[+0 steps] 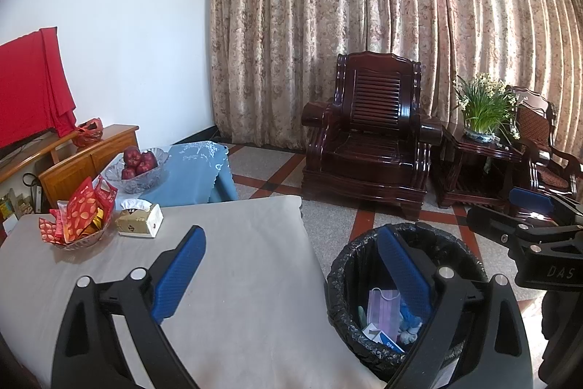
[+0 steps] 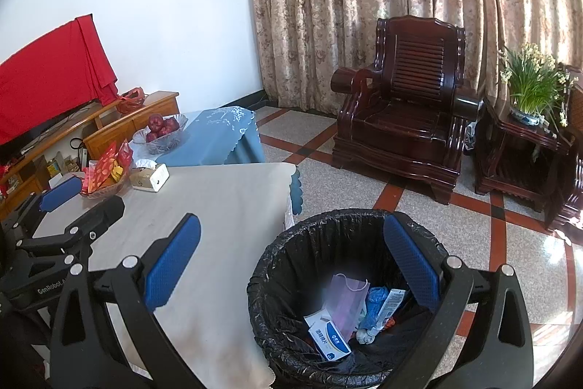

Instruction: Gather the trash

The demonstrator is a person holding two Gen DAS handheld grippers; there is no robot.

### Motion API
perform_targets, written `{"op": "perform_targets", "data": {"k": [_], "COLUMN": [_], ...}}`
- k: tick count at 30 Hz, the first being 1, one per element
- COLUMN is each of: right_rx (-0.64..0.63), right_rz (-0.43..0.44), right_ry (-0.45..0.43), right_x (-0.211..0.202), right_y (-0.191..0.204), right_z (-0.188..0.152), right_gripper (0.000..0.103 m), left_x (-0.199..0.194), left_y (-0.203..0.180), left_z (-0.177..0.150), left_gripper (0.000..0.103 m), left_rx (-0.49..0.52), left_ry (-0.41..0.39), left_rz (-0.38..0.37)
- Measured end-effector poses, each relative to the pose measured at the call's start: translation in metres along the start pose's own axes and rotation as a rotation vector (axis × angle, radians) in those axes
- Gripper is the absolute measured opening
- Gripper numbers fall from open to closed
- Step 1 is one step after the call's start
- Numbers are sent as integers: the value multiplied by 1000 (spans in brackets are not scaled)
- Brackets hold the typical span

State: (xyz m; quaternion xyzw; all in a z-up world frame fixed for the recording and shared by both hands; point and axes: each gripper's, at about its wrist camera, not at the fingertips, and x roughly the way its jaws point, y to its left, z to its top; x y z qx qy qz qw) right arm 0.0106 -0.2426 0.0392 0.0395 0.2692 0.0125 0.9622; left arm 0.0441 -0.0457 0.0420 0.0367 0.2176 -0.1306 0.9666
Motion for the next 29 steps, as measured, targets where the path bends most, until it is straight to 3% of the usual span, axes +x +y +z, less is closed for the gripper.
{"op": "perform_targets", "data": {"k": [29], "right_rx": [8], "right_rz": [2], "right_ry": [6], "right_x": [1], "right_y": [-6], "right_z": [-5], "right_gripper": [98], "left_x": [0], "left_y": [-3], "left_z": [-6], "left_gripper": [93], "left_rx": [2], "left_ry": [5], "left_rz": [-2]}}
